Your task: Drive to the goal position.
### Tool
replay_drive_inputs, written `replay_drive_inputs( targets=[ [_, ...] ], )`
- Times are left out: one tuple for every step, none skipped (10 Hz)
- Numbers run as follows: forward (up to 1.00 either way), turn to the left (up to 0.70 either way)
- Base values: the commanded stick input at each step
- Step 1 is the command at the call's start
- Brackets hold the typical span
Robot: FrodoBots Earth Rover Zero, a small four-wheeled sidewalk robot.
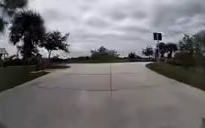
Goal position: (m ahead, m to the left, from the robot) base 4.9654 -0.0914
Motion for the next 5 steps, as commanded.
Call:
replay_drive_inputs(
  targets=[
    [0.85,0.34],
    [0.85,0.34],
    [0.85,0.11],
    [0.85,0.00],
    [0.85,0.00]
  ],
)
